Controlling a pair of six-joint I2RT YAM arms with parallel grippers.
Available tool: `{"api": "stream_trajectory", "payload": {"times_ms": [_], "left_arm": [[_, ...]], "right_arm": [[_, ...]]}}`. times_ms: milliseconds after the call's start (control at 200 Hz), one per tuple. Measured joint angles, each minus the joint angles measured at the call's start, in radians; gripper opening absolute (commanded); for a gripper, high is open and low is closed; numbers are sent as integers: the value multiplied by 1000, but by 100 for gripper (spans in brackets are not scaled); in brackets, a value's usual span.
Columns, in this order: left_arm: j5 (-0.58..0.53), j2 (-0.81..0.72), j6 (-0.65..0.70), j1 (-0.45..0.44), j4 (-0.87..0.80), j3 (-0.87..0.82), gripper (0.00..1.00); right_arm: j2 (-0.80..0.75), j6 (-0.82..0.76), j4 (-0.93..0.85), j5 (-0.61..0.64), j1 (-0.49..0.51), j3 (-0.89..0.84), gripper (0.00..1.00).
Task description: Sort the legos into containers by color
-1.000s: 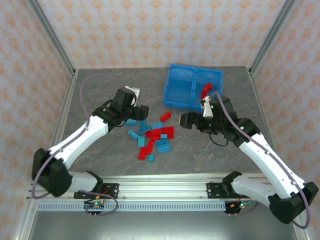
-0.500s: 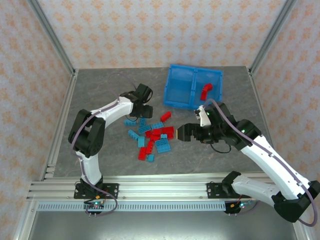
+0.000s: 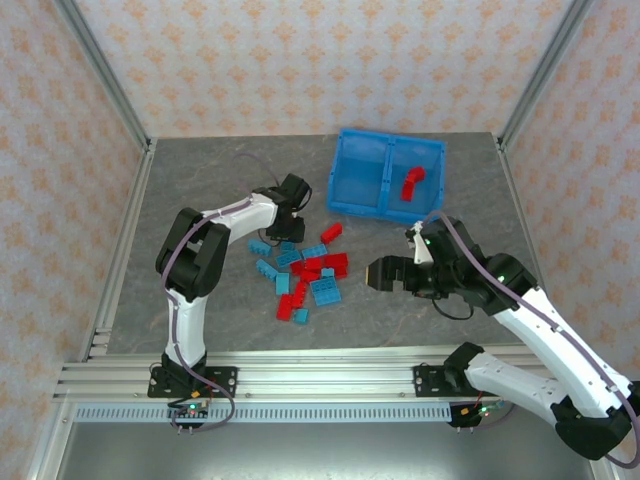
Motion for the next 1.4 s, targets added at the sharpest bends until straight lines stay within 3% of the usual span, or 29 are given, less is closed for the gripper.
{"api": "stream_trajectory", "payload": {"times_ms": [305,521,641,841,1031,1141,1206,1276,1396], "left_arm": [[58,-157,-7,0,10,-19,31],[102,-184,-26,-40,41,251,30],[73,-79,-23,-97,63,483,24],[-3,215,-5,-142,84,814,24],[-20,464,32,-142,84,1011,34],[-40,584,45,-142,69,1152,35],[-39,620,50,-142,66,1195,39],[-39,625,57,-142,59,1202,50],[-38,625,48,-141,60,1222,54]], "right_arm": [[-33,153,97,101,0,-45,100],[-72,257,150,164,0,-93,100],[-87,292,166,188,0,-93,100],[-151,328,164,224,0,-96,100],[-194,332,127,255,0,-96,100],[-198,332,109,263,0,-96,100],[-199,335,101,266,0,-96,100],[-208,336,93,268,0,-96,100],[-221,340,83,272,0,-96,100]]}}
